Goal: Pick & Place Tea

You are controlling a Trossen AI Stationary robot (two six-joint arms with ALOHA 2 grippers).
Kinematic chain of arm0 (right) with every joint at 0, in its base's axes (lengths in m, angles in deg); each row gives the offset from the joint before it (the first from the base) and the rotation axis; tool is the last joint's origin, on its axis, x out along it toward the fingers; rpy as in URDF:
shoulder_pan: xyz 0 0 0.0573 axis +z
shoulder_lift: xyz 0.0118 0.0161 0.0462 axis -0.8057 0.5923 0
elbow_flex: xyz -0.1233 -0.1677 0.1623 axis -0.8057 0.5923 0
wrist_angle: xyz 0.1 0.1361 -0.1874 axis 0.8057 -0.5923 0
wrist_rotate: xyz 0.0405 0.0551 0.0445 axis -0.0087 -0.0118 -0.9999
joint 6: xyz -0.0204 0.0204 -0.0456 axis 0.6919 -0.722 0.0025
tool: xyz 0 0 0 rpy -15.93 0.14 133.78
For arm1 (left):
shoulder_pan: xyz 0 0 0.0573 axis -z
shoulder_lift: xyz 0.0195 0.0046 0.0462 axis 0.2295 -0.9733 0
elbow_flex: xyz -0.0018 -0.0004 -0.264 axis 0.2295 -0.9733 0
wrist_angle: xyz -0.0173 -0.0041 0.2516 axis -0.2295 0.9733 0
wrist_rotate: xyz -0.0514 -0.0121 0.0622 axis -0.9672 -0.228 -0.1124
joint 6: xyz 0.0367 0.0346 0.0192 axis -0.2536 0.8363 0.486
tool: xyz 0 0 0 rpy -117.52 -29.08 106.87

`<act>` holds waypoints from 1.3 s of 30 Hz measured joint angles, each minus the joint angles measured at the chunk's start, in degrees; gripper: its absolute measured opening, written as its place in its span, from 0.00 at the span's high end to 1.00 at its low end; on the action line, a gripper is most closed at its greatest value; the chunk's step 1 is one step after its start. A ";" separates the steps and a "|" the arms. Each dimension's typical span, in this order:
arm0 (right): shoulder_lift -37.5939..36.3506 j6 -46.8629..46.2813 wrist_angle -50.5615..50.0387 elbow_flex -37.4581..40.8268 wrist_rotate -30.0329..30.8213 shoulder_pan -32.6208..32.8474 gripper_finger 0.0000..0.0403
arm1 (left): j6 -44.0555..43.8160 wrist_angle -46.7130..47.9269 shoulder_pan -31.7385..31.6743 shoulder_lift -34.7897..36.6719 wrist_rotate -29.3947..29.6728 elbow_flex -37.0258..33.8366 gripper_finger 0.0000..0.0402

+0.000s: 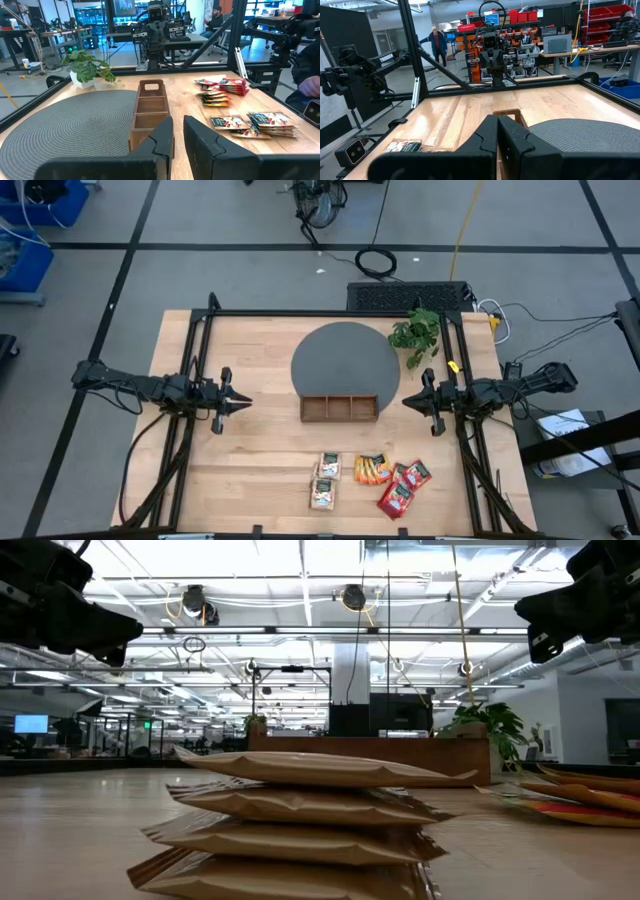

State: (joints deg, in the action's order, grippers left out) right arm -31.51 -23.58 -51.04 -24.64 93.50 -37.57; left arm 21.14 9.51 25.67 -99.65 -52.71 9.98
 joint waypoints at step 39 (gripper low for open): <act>0.00 -0.02 0.30 -0.01 -0.01 -0.01 1.00 | -2.17 -10.31 0.00 0.00 -0.02 0.00 0.87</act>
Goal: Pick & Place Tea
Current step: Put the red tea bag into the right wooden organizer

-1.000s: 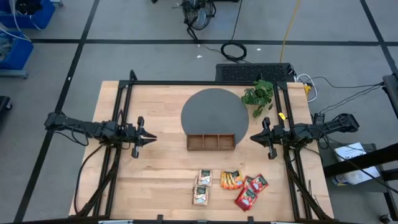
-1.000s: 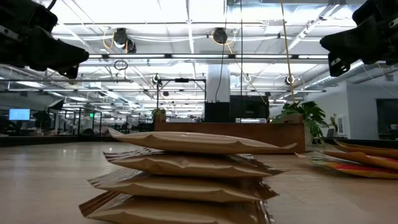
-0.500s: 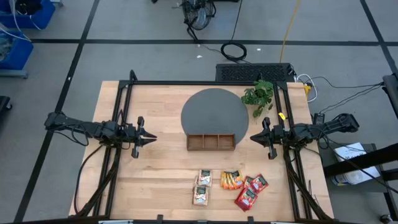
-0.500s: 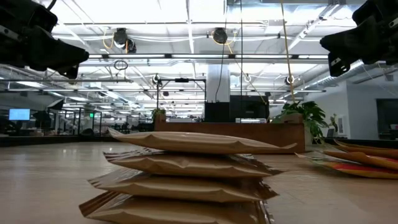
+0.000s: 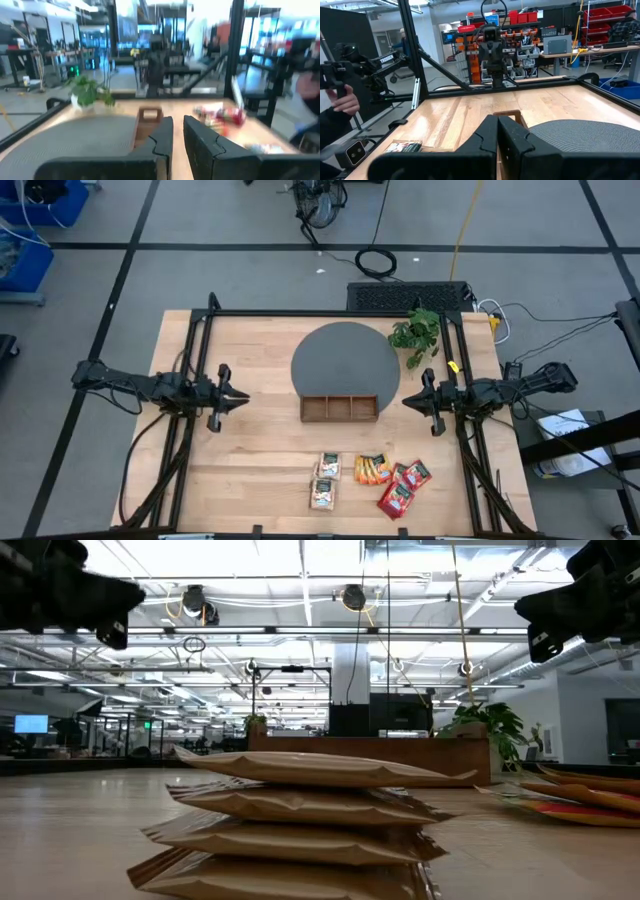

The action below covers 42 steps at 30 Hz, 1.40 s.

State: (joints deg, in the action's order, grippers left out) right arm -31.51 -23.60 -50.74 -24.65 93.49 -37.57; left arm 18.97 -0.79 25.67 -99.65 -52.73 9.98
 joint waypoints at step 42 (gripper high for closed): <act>14.63 -0.43 -23.28 -18.70 0.63 3.22 1.00 | -2.43 -20.85 1.31 -60.69 4.10 30.74 0.87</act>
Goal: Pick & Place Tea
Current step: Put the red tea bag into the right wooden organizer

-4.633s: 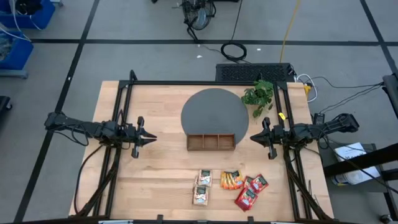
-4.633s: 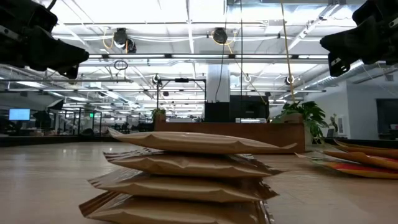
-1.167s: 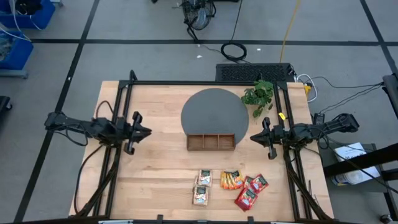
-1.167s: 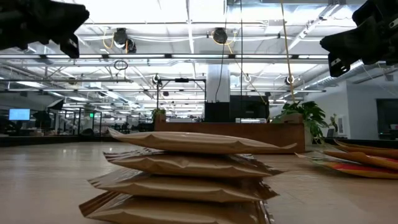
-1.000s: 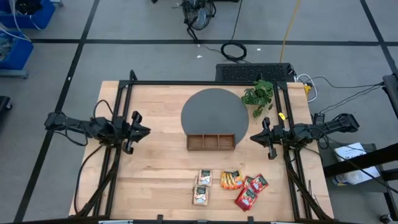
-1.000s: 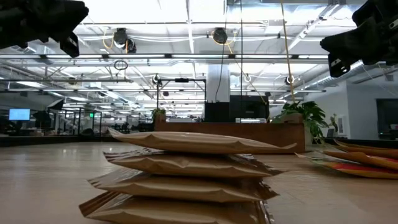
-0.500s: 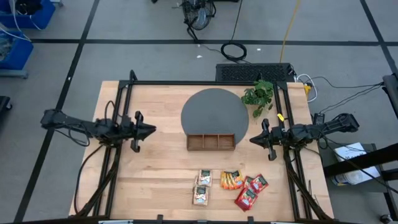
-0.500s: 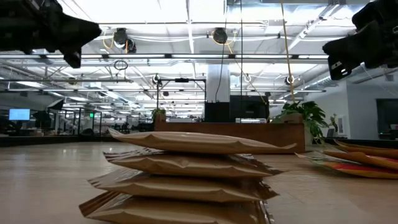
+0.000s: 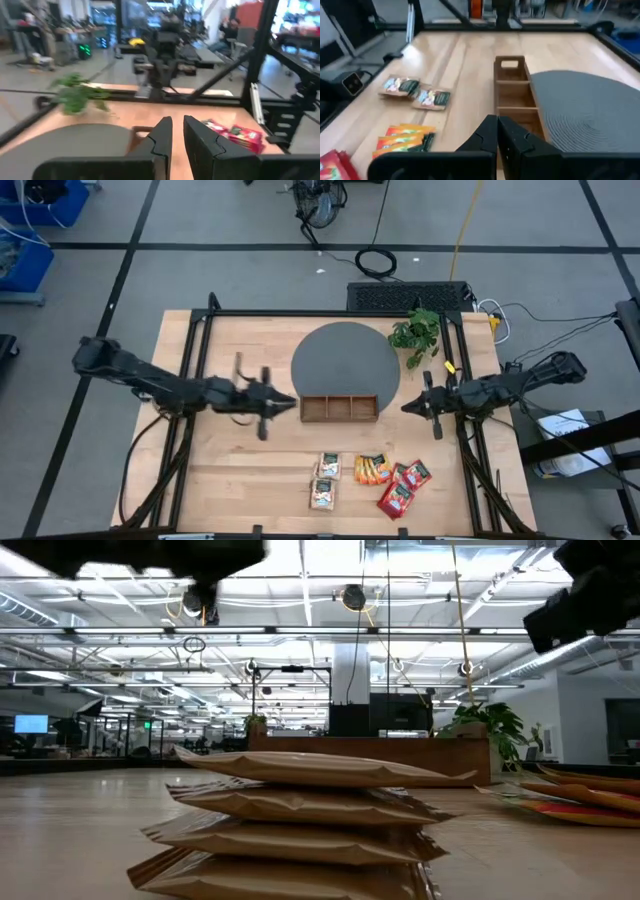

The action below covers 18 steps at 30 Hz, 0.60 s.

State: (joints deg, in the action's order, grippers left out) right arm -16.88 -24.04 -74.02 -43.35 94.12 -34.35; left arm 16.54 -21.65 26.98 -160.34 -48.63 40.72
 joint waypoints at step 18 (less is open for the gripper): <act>27.21 -35.67 -24.88 -22.43 -7.56 18.06 1.00 | -1.54 14.04 5.17 -37.39 -21.14 39.16 0.99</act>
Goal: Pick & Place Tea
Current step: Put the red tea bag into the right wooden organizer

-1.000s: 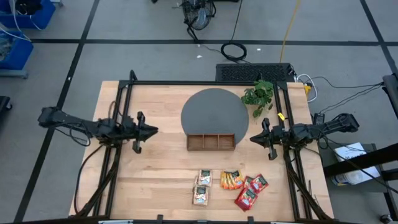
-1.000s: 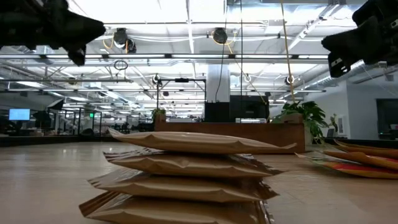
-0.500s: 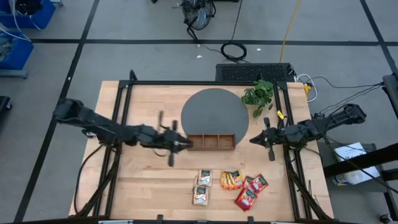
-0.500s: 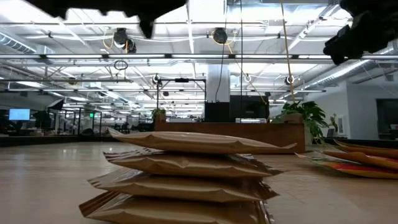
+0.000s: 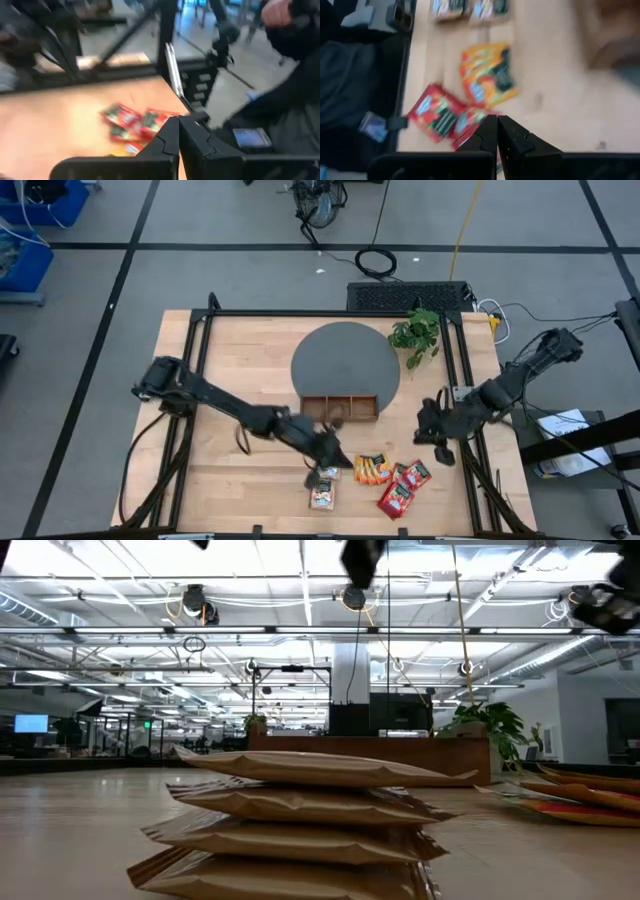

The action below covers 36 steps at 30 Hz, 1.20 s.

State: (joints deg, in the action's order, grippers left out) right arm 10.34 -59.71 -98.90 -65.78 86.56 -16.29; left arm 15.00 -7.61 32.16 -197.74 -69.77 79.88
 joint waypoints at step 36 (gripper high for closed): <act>28.24 -25.17 29.98 5.27 13.54 28.78 0.52 | 0.05 20.25 5.73 -29.63 4.56 41.21 0.94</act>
State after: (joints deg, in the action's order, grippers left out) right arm 38.58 -84.88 -68.92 -60.51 100.10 12.49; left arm 15.05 12.64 37.88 -227.36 -65.21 121.10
